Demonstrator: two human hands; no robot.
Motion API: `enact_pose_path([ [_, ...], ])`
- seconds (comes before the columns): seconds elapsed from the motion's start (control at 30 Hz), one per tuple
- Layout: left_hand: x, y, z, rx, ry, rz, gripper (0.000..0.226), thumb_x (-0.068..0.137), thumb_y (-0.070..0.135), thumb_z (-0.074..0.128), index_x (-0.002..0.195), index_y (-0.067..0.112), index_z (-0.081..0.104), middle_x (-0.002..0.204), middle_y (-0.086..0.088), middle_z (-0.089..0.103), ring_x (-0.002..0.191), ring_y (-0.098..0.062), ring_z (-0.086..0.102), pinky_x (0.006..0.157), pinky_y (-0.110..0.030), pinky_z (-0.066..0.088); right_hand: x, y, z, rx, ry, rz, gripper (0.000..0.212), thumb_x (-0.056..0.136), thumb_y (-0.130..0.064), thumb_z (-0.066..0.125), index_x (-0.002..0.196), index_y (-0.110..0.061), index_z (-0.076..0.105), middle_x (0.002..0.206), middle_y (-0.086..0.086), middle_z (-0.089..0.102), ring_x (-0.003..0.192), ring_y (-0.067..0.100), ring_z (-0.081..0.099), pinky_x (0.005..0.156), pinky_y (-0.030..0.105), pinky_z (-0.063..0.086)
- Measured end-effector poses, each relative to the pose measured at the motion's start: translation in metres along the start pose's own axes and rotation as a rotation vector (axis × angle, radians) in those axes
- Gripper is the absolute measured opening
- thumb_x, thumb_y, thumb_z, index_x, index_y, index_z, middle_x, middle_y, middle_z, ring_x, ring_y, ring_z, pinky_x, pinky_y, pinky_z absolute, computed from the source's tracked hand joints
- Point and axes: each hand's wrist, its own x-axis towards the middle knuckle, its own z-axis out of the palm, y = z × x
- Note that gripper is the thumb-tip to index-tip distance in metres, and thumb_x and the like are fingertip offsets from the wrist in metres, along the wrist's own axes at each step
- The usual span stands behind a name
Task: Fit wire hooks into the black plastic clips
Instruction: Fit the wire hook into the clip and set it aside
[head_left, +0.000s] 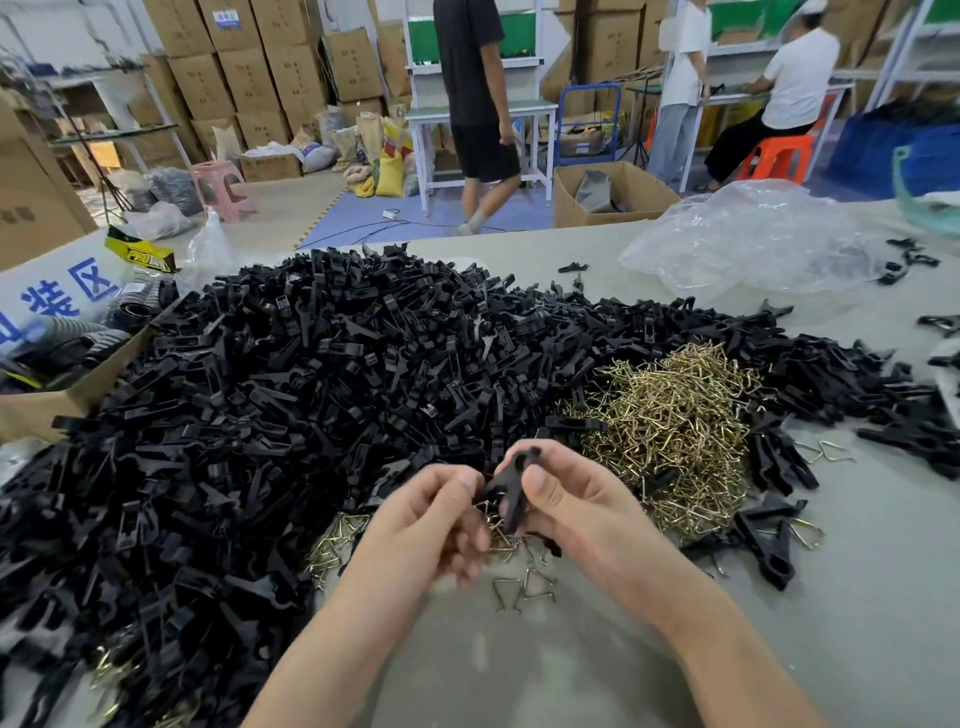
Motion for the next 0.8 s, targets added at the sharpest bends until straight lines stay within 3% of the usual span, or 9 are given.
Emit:
enact_pose_path([
  [0.07, 0.002, -0.006, -0.008, 0.494, 0.244, 0.262, 0.016, 0.098, 0.042, 0.055, 0.089, 0.031, 0.061, 0.065, 0.003, 0.063, 0.054, -0.011, 0.053, 0.051, -0.028, 0.044, 0.002, -0.001, -0.005, 0.061, 0.127, -0.022, 0.028, 0.085, -0.038, 0.071, 0.104, -0.018, 0.075, 0.098, 0.003, 0.072, 0.089, 0.017, 0.067, 0.085, 0.032, 0.058],
  [0.13, 0.002, -0.010, -0.016, 0.895, 0.362, 0.457, 0.014, 0.097, 0.044, 0.051, 0.090, 0.036, 0.060, 0.075, 0.014, 0.063, 0.066, -0.003, 0.057, 0.064, -0.029, 0.048, 0.005, -0.001, -0.009, 0.139, 0.239, -0.019, 0.021, 0.087, -0.033, 0.070, 0.099, -0.018, 0.077, 0.095, 0.001, 0.074, 0.086, 0.015, 0.069, 0.081, 0.029, 0.059],
  [0.23, 0.004, -0.015, -0.018, 1.195, 0.275, 0.504, 0.023, 0.093, 0.048, 0.052, 0.107, 0.036, 0.065, 0.101, 0.021, 0.058, 0.098, -0.006, 0.054, 0.090, -0.032, 0.042, 0.009, 0.000, -0.013, 0.188, 0.336, -0.030, 0.019, 0.083, -0.030, 0.067, 0.096, -0.019, 0.075, 0.090, 0.000, 0.074, 0.080, 0.012, 0.068, 0.073, 0.025, 0.058],
  [0.3, 0.006, -0.022, -0.014, 1.291, 0.207, 0.459, 0.035, 0.092, 0.055, 0.051, 0.120, 0.038, 0.062, 0.109, 0.018, 0.054, 0.106, -0.009, 0.047, 0.095, -0.029, 0.035, 0.010, 0.001, -0.012, 0.164, 0.364, -0.035, 0.023, 0.082, -0.034, 0.068, 0.099, -0.020, 0.075, 0.091, 0.002, 0.072, 0.080, 0.014, 0.066, 0.072, 0.025, 0.057],
  [0.4, 0.008, -0.025, -0.013, 1.263, 0.177, 0.435, 0.032, 0.093, 0.056, 0.052, 0.120, 0.041, 0.059, 0.110, 0.021, 0.050, 0.106, -0.006, 0.041, 0.094, -0.026, 0.031, 0.010, 0.004, -0.011, 0.134, 0.380, -0.030, 0.030, 0.079, -0.039, 0.070, 0.102, -0.021, 0.075, 0.089, 0.000, 0.072, 0.078, 0.012, 0.064, 0.071, 0.025, 0.056],
  [0.6, 0.006, -0.023, -0.007, 1.164, 0.195, 0.505, 0.006, 0.093, 0.043, 0.054, 0.094, 0.038, 0.058, 0.101, 0.024, 0.050, 0.099, 0.004, 0.044, 0.089, -0.022, 0.032, 0.010, 0.004, -0.010, 0.128, 0.368, -0.011, 0.022, 0.083, -0.039, 0.068, 0.098, -0.027, 0.078, 0.089, -0.002, 0.073, 0.081, 0.011, 0.066, 0.071, 0.025, 0.055],
  [0.7, 0.004, -0.019, -0.005, 1.001, 0.240, 0.498, 0.008, 0.094, 0.037, 0.058, 0.087, 0.038, 0.056, 0.095, 0.024, 0.058, 0.099, 0.001, 0.054, 0.087, -0.022, 0.037, 0.010, 0.003, -0.009, 0.149, 0.343, 0.000, 0.019, 0.086, -0.037, 0.068, 0.098, -0.027, 0.078, 0.091, -0.001, 0.074, 0.084, 0.012, 0.068, 0.073, 0.027, 0.057],
  [0.8, 0.001, -0.013, -0.001, 0.721, 0.305, 0.457, 0.012, 0.093, 0.030, 0.064, 0.086, 0.039, 0.062, 0.094, 0.019, 0.063, 0.092, -0.005, 0.060, 0.077, -0.014, 0.043, 0.009, 0.003, -0.007, 0.171, 0.310, 0.004, 0.021, 0.085, -0.039, 0.072, 0.098, -0.024, 0.079, 0.092, 0.001, 0.074, 0.085, 0.015, 0.070, 0.078, 0.031, 0.058],
])
